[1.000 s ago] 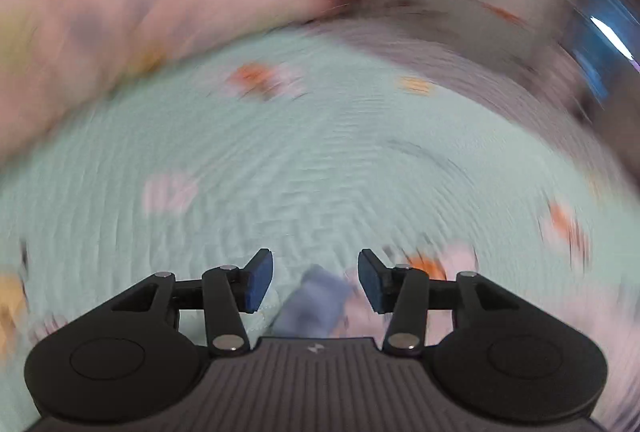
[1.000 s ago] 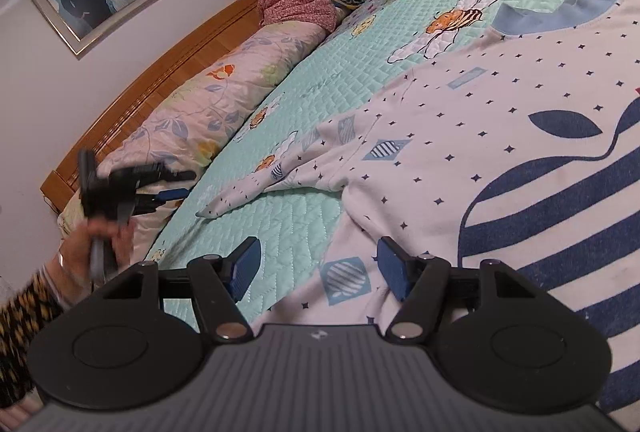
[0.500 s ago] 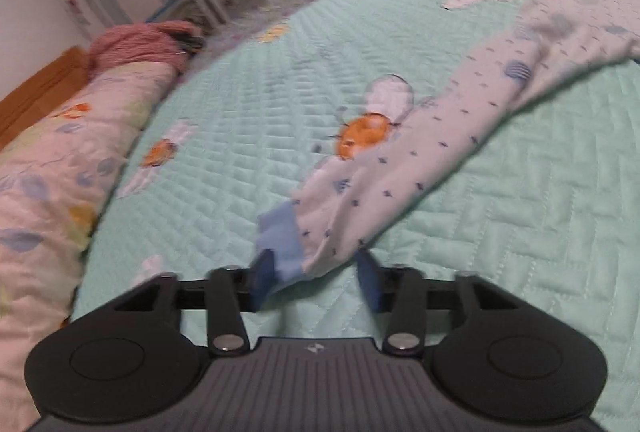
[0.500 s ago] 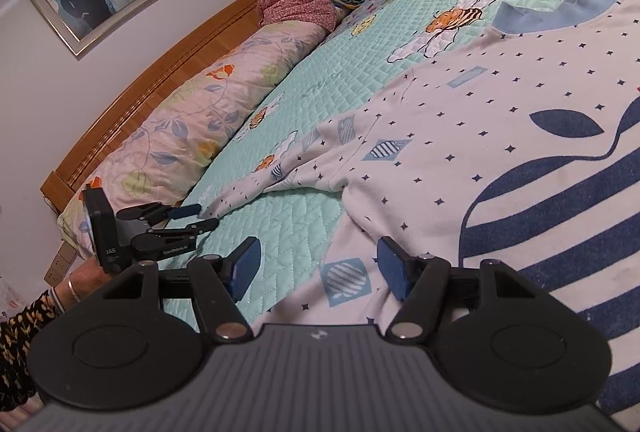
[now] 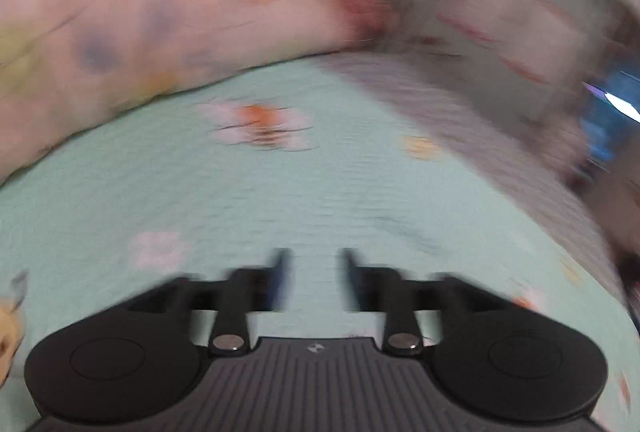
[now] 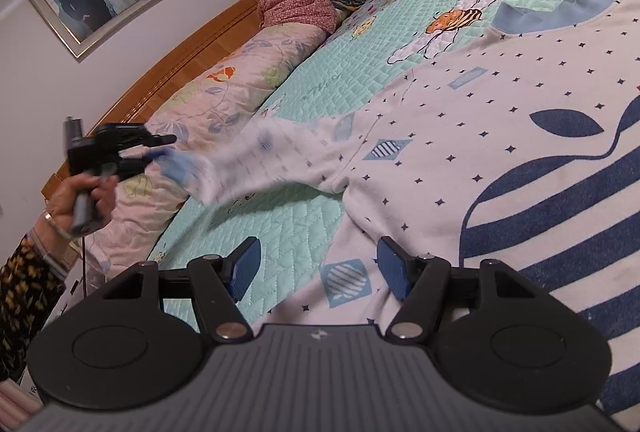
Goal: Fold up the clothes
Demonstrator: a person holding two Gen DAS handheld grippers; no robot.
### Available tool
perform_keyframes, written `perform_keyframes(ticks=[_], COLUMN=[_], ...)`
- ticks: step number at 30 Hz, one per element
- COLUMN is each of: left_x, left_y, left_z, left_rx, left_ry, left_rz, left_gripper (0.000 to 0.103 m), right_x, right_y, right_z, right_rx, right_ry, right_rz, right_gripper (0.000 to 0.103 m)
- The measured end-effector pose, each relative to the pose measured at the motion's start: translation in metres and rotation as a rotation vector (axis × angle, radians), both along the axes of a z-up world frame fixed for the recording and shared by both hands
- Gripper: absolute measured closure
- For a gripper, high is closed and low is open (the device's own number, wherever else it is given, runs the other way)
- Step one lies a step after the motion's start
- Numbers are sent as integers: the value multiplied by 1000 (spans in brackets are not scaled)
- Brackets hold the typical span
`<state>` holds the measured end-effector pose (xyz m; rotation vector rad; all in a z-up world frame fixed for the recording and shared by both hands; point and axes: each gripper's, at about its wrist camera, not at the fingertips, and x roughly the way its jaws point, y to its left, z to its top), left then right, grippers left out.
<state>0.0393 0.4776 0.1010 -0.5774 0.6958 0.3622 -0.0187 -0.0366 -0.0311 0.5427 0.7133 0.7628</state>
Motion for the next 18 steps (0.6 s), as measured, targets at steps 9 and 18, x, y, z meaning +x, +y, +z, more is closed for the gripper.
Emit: perform_keyframes(ticks=[9,18], left_x=[-69,-73], left_y=[-9,-37], left_z=[-73,-86], left_rx=[-225,-386], left_ry=[-12,-70], left_rz=[101,120], left_gripper=[36,36], right_x=[-1,-1], right_y=[-2,-2], right_z=[-1,-1], right_rx=[14,19], right_ry=[2,0], right_rz=[-2,-4], right_gripper=[37,37])
